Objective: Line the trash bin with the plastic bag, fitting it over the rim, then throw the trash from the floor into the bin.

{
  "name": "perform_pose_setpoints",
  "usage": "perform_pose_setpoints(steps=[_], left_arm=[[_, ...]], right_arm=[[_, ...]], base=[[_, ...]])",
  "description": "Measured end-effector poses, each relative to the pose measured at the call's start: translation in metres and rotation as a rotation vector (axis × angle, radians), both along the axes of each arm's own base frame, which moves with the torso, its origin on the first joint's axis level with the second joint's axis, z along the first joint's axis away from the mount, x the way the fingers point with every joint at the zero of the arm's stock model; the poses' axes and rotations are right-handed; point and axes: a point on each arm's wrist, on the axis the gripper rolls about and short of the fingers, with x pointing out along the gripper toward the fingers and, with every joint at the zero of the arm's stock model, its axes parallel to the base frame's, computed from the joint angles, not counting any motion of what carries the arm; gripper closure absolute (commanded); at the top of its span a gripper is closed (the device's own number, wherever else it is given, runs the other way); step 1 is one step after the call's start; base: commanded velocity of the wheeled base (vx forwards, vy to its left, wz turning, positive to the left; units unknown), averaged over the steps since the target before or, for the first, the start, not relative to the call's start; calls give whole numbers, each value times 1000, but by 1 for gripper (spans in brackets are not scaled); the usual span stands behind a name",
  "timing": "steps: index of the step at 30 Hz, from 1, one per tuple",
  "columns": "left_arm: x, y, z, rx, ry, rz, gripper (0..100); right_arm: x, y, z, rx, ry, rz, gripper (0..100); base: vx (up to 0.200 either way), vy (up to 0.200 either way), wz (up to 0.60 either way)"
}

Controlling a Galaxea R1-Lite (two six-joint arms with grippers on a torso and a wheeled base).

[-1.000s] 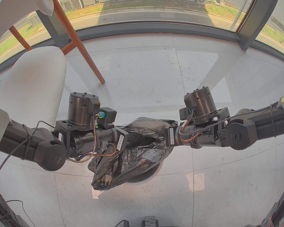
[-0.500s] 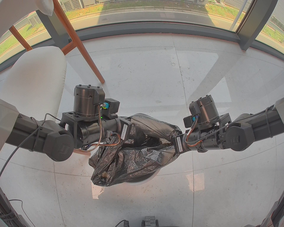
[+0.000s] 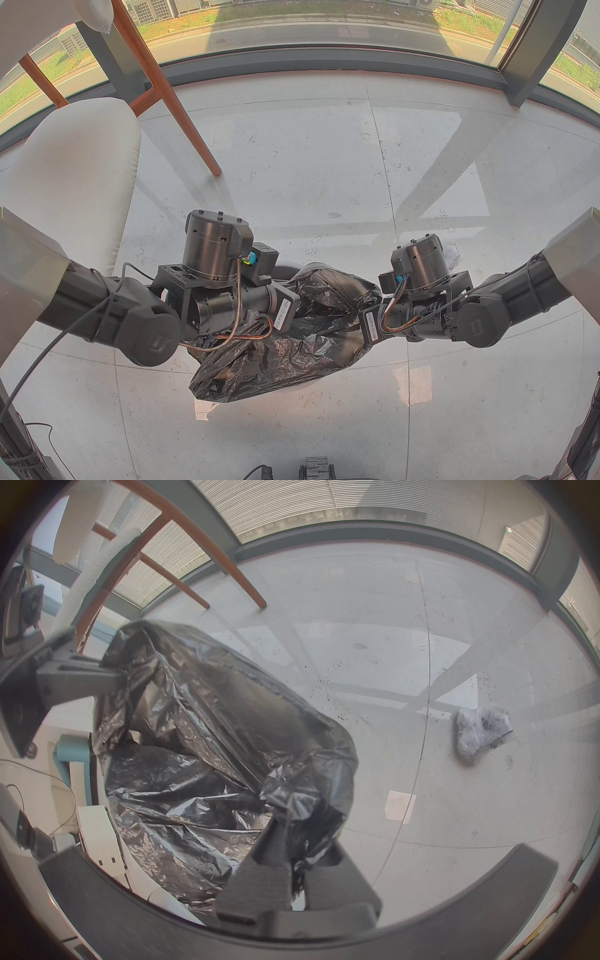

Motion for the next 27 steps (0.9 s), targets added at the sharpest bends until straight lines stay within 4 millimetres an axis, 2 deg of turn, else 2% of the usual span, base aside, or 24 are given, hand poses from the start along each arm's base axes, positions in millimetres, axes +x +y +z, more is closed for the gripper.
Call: perform_pose_setpoints(steps=[3,4,9,15,22,27], left_arm=[[1,-1,0,-3,-1,1,100],[1,-1,1,-5,-3,1,100],[8,2,6,-17,-18,19,100],[12,6,8,-24,-25,34,100],[20,15,13,-35,-39,61,100],[35,16,19,-55,-67,81,100]], right_arm=[[0,-1,-7,-22,14,6,100],[0,-2,-8,-25,16,7,0],[2,-6,-10,-41,14,21,0],[-5,-10,9,-11,-18,17,0],[-33,-28,49,64,-72,-5,0],[-58,-42,68,145,-75,-46,0]], base=[[0,0,0],[0,0,0],[0,0,0],[0,0,0],[0,0,0],[0,0,0]])
